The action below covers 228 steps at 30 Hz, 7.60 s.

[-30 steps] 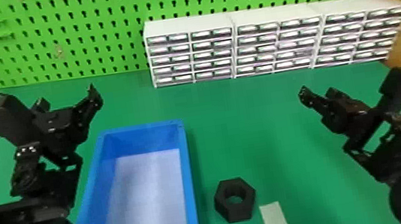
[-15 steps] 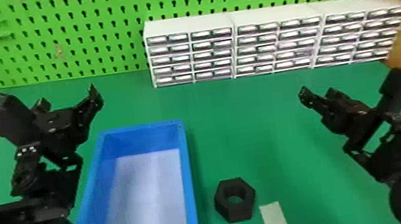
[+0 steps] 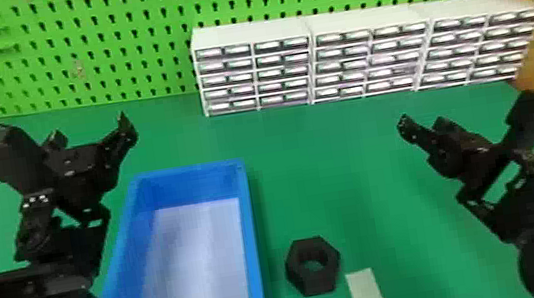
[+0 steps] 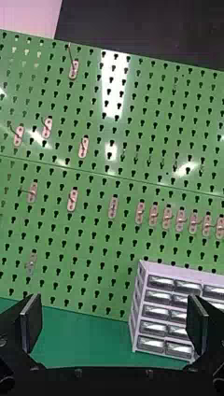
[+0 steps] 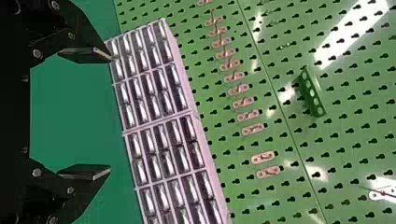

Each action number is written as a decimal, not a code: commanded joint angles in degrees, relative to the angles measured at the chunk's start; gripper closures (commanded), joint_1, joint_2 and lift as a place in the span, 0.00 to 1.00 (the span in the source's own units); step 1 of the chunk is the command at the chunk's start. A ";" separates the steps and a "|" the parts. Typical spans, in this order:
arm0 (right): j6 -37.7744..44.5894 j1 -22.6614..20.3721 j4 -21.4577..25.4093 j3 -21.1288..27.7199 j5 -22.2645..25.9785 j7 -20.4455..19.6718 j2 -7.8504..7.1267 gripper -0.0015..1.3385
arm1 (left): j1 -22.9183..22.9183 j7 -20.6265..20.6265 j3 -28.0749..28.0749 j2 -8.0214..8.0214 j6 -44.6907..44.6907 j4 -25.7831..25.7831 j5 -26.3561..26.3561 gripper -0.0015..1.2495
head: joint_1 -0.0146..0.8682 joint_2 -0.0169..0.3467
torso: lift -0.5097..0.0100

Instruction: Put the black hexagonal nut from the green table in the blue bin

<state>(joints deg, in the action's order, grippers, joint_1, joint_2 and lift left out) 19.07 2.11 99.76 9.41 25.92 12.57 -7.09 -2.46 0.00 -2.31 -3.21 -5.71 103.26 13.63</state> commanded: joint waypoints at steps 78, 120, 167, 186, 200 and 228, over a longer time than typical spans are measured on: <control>63.72 -3.78 30.85 -5.80 -15.02 -0.08 -0.99 0.32 | 1.58 0.00 -2.96 -0.05 0.35 1.25 0.08 0.10 | 0.80 0.07 | 0.79; 71.01 4.57 30.59 -8.97 -5.09 -0.08 -6.00 0.32 | 1.49 0.00 -2.96 -0.05 0.35 1.60 -0.27 0.10 | 0.80 0.07 | 0.79; 71.01 5.80 29.62 -10.02 -2.89 0.00 -6.79 0.32 | 2.20 0.00 -3.58 -0.05 -0.26 2.30 -0.54 0.10 | 0.80 0.07 | 0.79; 71.01 5.98 29.53 -10.11 -2.80 0.00 -6.71 0.32 | 2.11 0.00 -3.58 -0.05 -0.26 2.30 -0.62 0.10 | 0.80 0.07 | 0.79; 71.01 6.86 27.86 -10.73 -2.28 0.00 -7.06 0.32 | 2.02 0.00 -3.32 -0.05 -0.44 2.30 -0.80 0.10 | 0.80 0.07 | 0.79; 71.01 11.16 19.25 -15.47 -4.21 -0.08 -6.71 0.32 | 1.41 0.00 -2.61 -0.05 -1.41 2.30 -1.24 0.10 | 0.80 0.07 | 0.79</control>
<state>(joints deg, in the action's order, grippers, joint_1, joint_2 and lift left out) 89.82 13.08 120.35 -5.55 21.84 12.48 -13.94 -0.98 0.00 -5.02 -3.25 -6.97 105.56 12.51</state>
